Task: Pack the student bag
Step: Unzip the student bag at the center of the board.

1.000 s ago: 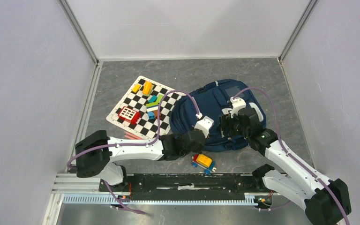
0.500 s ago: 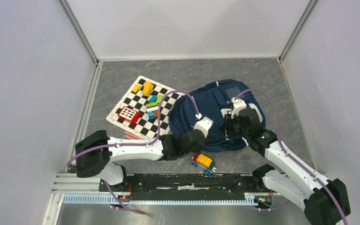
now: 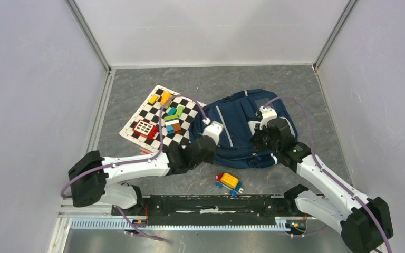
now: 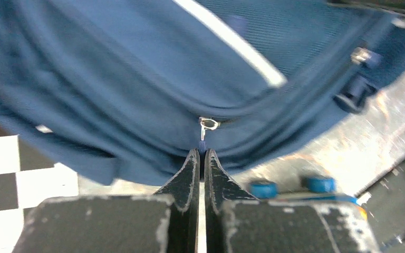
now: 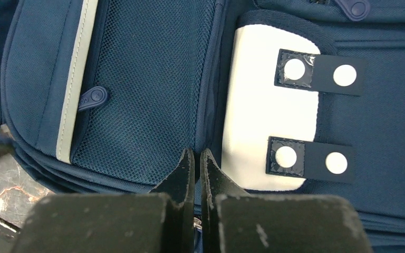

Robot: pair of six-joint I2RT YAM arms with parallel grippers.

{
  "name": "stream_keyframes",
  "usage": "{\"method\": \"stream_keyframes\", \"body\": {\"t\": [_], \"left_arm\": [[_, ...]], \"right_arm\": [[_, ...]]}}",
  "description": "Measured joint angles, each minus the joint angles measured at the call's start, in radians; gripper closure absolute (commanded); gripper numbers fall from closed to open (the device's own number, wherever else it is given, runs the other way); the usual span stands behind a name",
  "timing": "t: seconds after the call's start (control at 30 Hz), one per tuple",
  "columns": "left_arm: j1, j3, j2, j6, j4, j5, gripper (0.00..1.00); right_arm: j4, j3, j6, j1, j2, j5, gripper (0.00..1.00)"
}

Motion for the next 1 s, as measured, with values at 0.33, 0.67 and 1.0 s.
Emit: {"method": "stream_keyframes", "body": {"t": [0.33,0.67,1.0], "left_arm": [[0.222,-0.017,-0.061,0.063,-0.011,0.131,0.98],[0.388,0.182,0.119,0.179,-0.103,0.237,0.98],[0.422,0.248,0.157,0.312,-0.152,0.358,0.98]], "right_arm": [[-0.013,0.061,-0.02,-0.01,0.048,0.0,1.0],[0.004,0.074,-0.039,-0.014,0.058,0.027,1.0],[-0.054,0.152,-0.15,-0.043,0.049,0.122,0.21]]}}
